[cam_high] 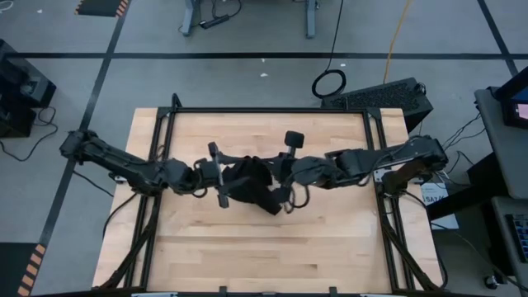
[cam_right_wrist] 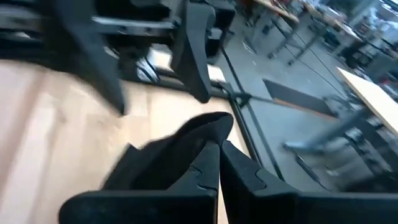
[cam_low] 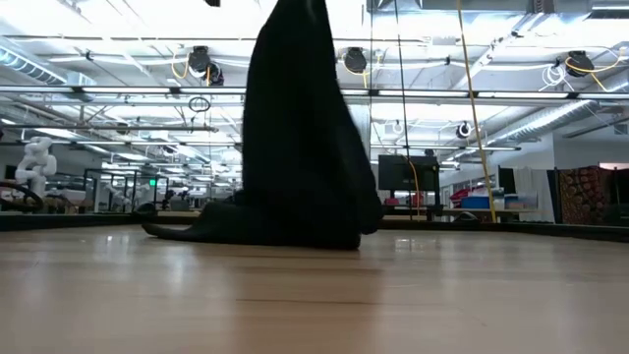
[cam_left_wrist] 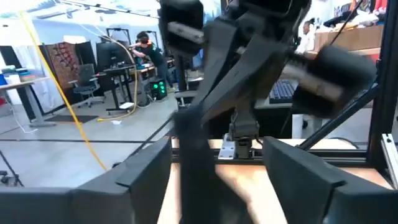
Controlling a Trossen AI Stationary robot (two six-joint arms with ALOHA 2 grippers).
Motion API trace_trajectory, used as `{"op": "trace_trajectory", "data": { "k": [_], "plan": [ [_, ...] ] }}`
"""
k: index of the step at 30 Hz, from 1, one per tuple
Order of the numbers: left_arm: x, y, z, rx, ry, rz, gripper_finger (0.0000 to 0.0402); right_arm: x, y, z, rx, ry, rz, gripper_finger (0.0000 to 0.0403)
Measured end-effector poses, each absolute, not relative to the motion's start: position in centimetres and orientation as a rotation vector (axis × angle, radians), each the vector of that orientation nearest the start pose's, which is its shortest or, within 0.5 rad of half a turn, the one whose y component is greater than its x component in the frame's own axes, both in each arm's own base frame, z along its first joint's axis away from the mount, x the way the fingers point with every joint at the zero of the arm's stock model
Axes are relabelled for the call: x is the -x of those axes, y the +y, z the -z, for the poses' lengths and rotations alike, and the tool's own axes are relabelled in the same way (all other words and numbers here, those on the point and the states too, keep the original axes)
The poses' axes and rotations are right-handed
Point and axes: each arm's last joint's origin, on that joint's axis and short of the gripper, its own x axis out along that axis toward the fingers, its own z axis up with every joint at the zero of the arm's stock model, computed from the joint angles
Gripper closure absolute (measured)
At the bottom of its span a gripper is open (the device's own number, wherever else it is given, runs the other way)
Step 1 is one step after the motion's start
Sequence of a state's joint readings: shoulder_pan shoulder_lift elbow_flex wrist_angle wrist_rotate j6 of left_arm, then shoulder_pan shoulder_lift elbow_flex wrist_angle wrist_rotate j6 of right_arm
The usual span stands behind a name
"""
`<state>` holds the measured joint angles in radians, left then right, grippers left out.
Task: Roll napkin
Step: Fold the black napkin
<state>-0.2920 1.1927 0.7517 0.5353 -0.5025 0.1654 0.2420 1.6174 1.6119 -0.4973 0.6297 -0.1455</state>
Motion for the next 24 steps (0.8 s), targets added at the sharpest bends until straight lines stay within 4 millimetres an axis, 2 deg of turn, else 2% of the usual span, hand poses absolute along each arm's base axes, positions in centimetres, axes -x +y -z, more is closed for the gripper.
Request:
{"op": "trace_trajectory", "data": {
  "k": [4,7,10,17,19,24],
  "plan": [
    [-27.2,-6.3,-29.2,-0.123,-0.058,-0.308,0.0122,-36.0,7.0,-37.1,0.373,0.517,0.372,0.0402],
    [-28.0,-6.1,-28.0,-0.122,-0.015,-0.352,0.0135,-36.2,7.1,-36.7,0.368,0.524,0.375,0.0402],
    [-28.2,-6.0,-27.5,-0.130,0.012,-0.365,0.0191,-36.2,7.2,-36.6,0.361,0.533,0.375,0.0402],
    [-27.8,-6.0,-27.9,-0.228,0.034,-0.407,0.0378,-35.6,7.6,-35.9,0.378,0.607,0.357,0.0403],
    [-27.6,-6.2,-28.0,-0.260,0.042,-0.398,0.0391,-35.4,7.7,-35.7,0.369,0.626,0.354,0.0403],
    [-27.3,-6.8,-28.1,-0.291,0.044,-0.375,0.0390,-35.1,8.1,-35.5,0.327,0.643,0.354,0.0403]
  ]
}}
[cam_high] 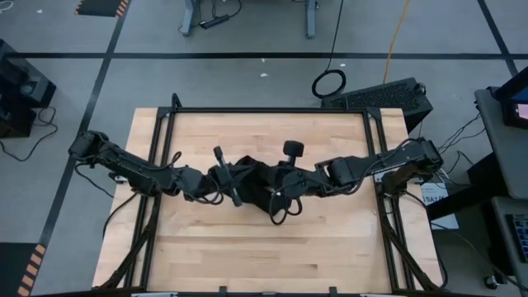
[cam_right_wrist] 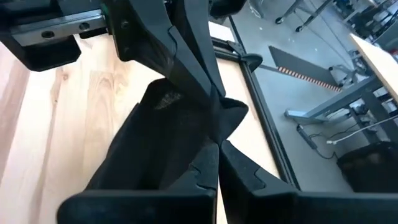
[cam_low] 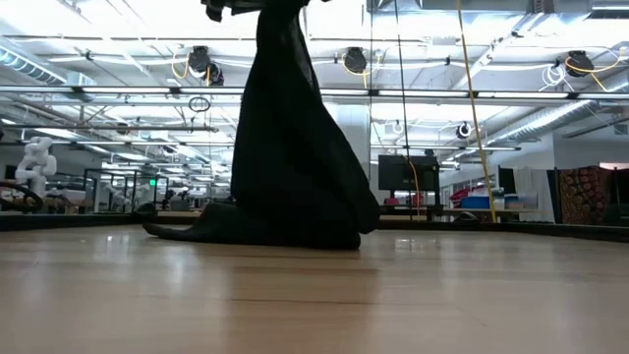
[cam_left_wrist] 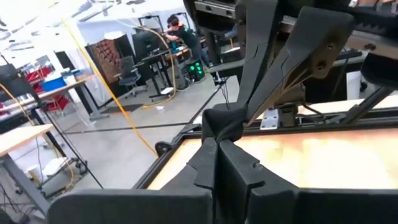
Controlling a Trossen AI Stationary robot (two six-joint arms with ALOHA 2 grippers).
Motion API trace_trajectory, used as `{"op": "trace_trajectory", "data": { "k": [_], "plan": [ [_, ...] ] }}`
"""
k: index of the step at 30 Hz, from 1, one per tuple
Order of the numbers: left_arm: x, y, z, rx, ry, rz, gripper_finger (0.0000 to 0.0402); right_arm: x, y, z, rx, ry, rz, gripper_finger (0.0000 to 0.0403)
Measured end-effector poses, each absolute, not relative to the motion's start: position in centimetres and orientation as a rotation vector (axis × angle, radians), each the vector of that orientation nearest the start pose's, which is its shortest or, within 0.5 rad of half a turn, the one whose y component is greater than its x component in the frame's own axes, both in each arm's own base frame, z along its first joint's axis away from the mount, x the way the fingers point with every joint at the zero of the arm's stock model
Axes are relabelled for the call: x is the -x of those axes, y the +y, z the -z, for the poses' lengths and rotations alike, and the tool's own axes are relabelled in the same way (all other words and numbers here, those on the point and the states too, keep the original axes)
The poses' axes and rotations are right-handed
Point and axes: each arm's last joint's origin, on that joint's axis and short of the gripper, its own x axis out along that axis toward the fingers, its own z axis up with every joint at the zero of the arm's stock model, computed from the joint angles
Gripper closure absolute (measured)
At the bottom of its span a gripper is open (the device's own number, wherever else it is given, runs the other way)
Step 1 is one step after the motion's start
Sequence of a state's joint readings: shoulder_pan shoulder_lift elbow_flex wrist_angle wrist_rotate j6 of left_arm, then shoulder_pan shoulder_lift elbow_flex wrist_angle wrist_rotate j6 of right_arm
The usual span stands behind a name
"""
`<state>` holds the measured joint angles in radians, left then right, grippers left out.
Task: Roll napkin
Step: Fold the black napkin
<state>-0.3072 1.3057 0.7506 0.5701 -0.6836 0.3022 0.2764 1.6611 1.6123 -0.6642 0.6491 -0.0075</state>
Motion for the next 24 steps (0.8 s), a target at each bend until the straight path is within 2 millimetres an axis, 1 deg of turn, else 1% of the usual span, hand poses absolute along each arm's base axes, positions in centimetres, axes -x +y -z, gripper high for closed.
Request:
{"op": "trace_trajectory", "data": {
  "k": [3,8,10,12,16,19,21,24],
  "plan": [
    [-26.9,-7.0,-28.7,-0.284,0.026,-0.366,0.0396,-34.6,8.5,-35.1,0.302,0.689,0.359,0.0393],
    [-25.2,-7.4,-30.3,-0.267,-0.011,-0.331,0.0397,-33.2,9.8,-33.9,0.242,0.790,0.375,0.0342],
    [-24.5,-7.6,-31.1,-0.251,-0.048,-0.278,0.0397,-33.1,10.5,-32.7,0.201,0.799,0.385,0.0318],
    [-23.8,-7.8,-31.8,-0.235,-0.085,-0.210,0.0397,-33.2,11.1,-30.6,0.174,0.795,0.389,0.0294],
    [-23.0,-8.3,-32.5,-0.225,-0.126,-0.120,0.0397,-34.1,12.0,-25.9,0.098,0.651,0.373,0.0252],
    [-22.6,-8.4,-32.6,-0.229,-0.118,-0.102,0.0397,-34.3,11.9,-23.3,0.063,0.457,0.395,0.0223],
    [-22.5,-8.5,-32.6,-0.234,-0.109,-0.096,0.0397,-33.9,11.5,-21.9,0.065,0.359,0.398,0.0207],
    [-22.4,-8.5,-32.5,-0.236,-0.103,-0.096,0.0397,-33.3,10.9,-20.6,0.030,0.234,0.364,0.0186]
  ]
}}
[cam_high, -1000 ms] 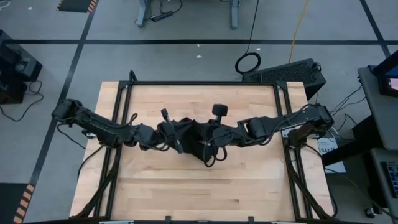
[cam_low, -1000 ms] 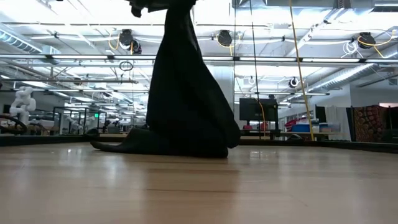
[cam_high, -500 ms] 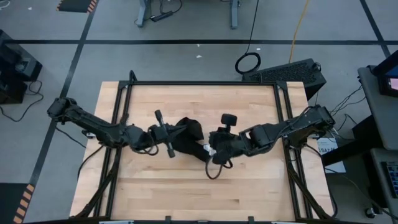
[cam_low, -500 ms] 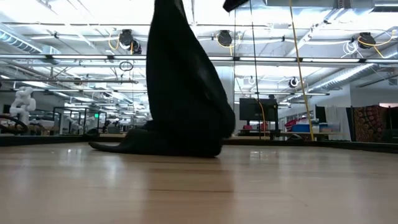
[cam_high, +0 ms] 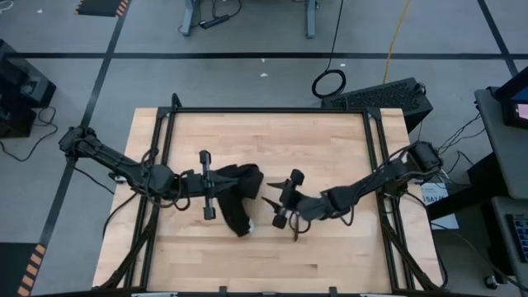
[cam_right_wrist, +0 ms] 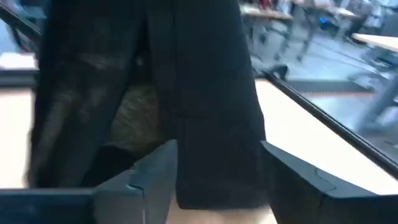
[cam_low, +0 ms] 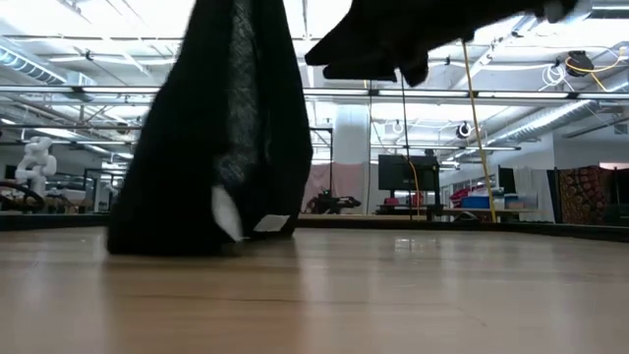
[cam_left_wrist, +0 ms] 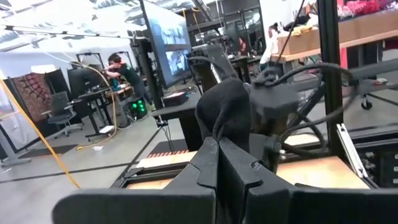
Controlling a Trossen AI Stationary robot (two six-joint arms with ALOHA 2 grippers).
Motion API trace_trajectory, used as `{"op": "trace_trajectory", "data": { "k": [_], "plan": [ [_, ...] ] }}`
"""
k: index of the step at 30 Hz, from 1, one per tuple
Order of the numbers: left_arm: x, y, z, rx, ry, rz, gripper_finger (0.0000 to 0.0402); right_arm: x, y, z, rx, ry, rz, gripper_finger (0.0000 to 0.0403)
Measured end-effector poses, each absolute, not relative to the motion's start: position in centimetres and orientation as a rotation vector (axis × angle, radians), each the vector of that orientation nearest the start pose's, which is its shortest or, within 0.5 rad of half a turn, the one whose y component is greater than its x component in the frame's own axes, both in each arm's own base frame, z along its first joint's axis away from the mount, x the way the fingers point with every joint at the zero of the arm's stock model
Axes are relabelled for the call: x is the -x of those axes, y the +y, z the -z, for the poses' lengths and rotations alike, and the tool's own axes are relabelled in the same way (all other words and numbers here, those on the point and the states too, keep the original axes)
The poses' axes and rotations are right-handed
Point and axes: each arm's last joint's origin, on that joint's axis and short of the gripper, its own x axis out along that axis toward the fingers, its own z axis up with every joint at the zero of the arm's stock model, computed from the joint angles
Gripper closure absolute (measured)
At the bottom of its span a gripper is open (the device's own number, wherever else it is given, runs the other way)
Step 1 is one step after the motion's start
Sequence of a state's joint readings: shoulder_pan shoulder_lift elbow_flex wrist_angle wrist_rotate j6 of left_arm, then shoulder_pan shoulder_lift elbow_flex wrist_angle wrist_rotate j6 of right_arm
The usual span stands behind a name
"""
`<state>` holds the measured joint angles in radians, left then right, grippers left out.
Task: Roll napkin
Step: Fold the black napkin
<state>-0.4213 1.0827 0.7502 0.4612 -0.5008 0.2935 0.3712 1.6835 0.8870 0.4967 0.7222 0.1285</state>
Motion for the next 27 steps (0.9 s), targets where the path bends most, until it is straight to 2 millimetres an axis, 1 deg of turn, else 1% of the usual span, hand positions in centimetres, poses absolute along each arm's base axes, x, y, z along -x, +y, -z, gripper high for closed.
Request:
{"op": "trace_trajectory", "data": {
  "k": [3,6,10,15,18,22,25,27],
  "plan": [
    [-22.5,-8.5,-32.5,-0.235,-0.102,-0.103,0.0397,-32.6,10.3,-19.3,0.020,0.217,0.302,0.0167],
    [-22.6,-8.1,-32.6,-0.232,-0.107,-0.126,0.0397,-32.4,10.0,-18.7,0.036,0.248,0.248,0.0146],
    [-22.7,-7.6,-32.8,-0.224,-0.122,-0.154,0.0397,-33.0,9.7,-16.9,0.062,0.283,0.253,0.0119],
    [-23.0,-6.9,-32.8,-0.227,-0.118,-0.177,0.0397,-34.5,8.8,-15.8,0.015,0.170,0.289,0.0111],
    [-23.1,-6.7,-32.8,-0.227,-0.117,-0.184,0.0397,-35.3,8.2,-15.2,-0.004,0.110,0.325,0.0118],
    [-23.2,-6.5,-32.6,-0.229,-0.110,-0.191,0.0397,-36.9,7.6,-15.5,0.014,0.074,0.355,0.0141],
    [-23.4,-6.5,-32.4,-0.230,-0.096,-0.191,0.0397,-38.1,7.4,-15.6,0.034,0.070,0.368,0.0181],
    [-23.6,-6.5,-32.1,-0.225,-0.079,-0.189,0.0397,-38.7,7.3,-16.0,0.058,0.087,0.379,0.0222]
  ]
}}
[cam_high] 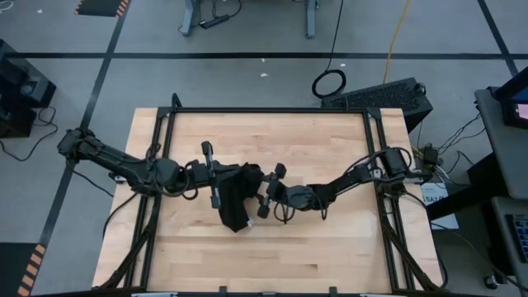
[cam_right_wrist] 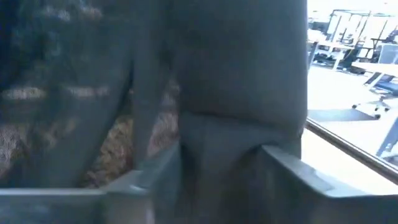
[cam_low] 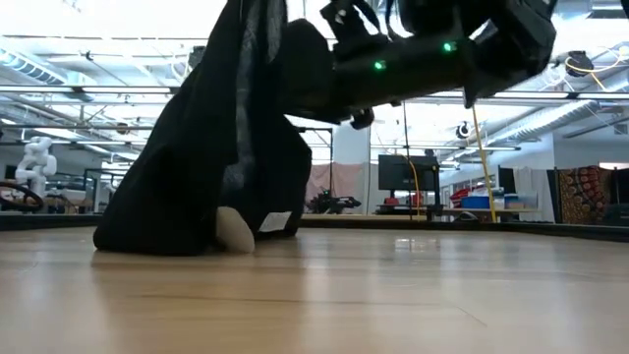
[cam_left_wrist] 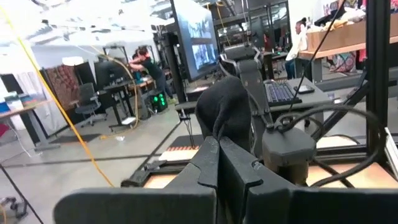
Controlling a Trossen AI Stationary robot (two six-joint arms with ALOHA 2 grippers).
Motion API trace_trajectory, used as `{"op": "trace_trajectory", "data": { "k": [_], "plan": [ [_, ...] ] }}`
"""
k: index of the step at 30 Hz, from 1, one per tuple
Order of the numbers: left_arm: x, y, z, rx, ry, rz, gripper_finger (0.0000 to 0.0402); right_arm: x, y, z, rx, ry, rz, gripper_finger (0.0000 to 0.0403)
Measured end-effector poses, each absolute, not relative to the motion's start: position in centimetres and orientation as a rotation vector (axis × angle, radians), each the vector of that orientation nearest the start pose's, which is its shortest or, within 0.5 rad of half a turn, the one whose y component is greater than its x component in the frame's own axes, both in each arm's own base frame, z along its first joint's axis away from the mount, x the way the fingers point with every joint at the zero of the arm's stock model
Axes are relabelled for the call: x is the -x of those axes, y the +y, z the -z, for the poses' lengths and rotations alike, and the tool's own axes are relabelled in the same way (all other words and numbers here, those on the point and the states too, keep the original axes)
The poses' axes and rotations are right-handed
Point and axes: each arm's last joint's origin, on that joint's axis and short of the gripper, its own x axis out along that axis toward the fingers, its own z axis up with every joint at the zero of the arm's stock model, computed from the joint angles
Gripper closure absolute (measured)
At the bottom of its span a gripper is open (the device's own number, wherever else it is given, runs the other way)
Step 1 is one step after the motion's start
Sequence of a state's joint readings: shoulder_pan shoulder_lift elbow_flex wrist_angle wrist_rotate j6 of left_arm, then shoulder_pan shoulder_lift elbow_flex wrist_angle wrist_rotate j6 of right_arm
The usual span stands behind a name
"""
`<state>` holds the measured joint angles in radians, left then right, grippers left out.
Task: Roll napkin
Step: Fold the black napkin
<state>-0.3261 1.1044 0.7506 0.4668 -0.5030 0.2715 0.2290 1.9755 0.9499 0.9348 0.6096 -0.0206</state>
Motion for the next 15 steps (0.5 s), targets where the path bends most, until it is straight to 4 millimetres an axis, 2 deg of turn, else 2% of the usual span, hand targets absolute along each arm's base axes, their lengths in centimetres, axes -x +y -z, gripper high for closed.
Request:
{"op": "trace_trajectory", "data": {
  "k": [6,7,10,15],
  "plan": [
    [-23.7,-6.6,-31.1,-0.220,0.016,-0.172,0.0391,-38.9,7.5,-16.7,0.144,0.237,0.440,0.0380],
    [-23.7,-6.6,-30.8,-0.225,0.040,-0.170,0.0391,-38.7,7.6,-17.1,0.150,0.253,0.437,0.0390],
    [-23.6,-6.6,-30.3,-0.243,0.088,-0.166,0.0390,-37.7,7.9,-18.2,0.137,0.315,0.425,0.0387],
    [-23.6,-6.5,-29.6,-0.223,0.154,-0.164,0.0389,-35.4,8.3,-20.1,0.109,0.465,0.356,0.0399]
  ]
}}
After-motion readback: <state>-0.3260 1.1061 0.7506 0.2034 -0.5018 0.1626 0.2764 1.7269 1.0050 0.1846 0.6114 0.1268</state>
